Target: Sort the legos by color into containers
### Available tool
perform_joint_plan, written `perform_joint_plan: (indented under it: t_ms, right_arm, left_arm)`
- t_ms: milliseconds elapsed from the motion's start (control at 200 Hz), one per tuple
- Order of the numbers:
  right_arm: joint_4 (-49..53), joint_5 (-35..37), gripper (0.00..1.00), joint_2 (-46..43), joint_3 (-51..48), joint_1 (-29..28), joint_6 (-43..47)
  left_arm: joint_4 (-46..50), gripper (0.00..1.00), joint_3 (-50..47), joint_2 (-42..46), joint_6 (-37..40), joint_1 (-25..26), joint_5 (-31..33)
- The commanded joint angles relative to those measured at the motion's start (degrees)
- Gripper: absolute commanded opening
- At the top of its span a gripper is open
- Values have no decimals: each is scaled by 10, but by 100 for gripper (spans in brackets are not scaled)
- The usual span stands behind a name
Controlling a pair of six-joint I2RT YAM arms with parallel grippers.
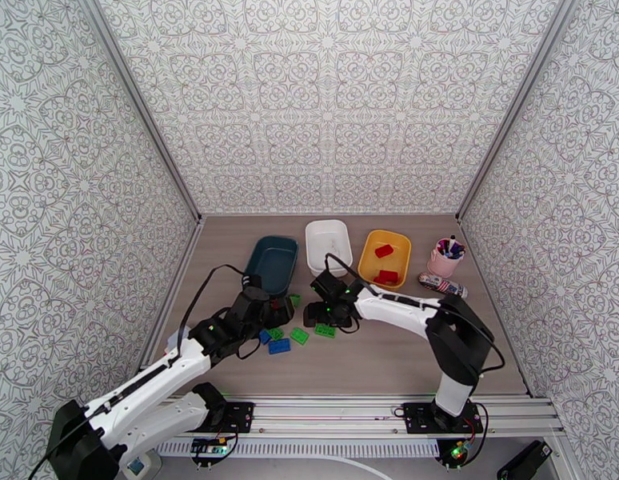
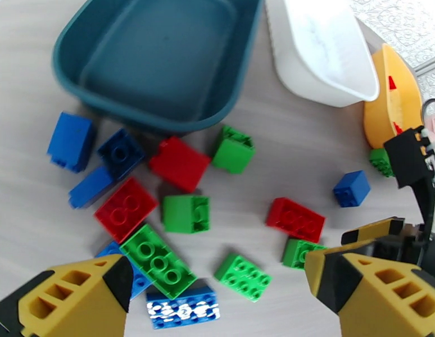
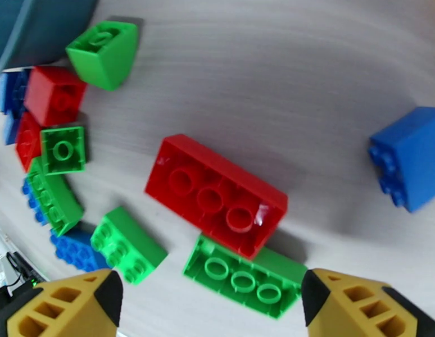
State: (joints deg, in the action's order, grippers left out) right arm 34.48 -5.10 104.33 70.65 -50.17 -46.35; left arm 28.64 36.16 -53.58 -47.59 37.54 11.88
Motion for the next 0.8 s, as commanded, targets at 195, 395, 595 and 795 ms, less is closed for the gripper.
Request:
perform_joint_plan:
  t_ms: [195, 395, 595, 795]
  right_arm:
    - [14, 18, 89, 60, 73, -10, -12]
    - [49, 34, 89, 108, 131, -16, -5]
    - [92, 66, 86, 151, 188, -26, 6]
    - [130, 87, 84, 197, 235, -37, 14]
  left_arm:
    - [12, 99, -41, 47, -16, -24, 2]
    - [8, 99, -52, 59, -8, -47, -16]
    - [2, 99, -70, 72, -5, -70, -37]
    - [-3, 99, -84, 79, -5, -86, -54]
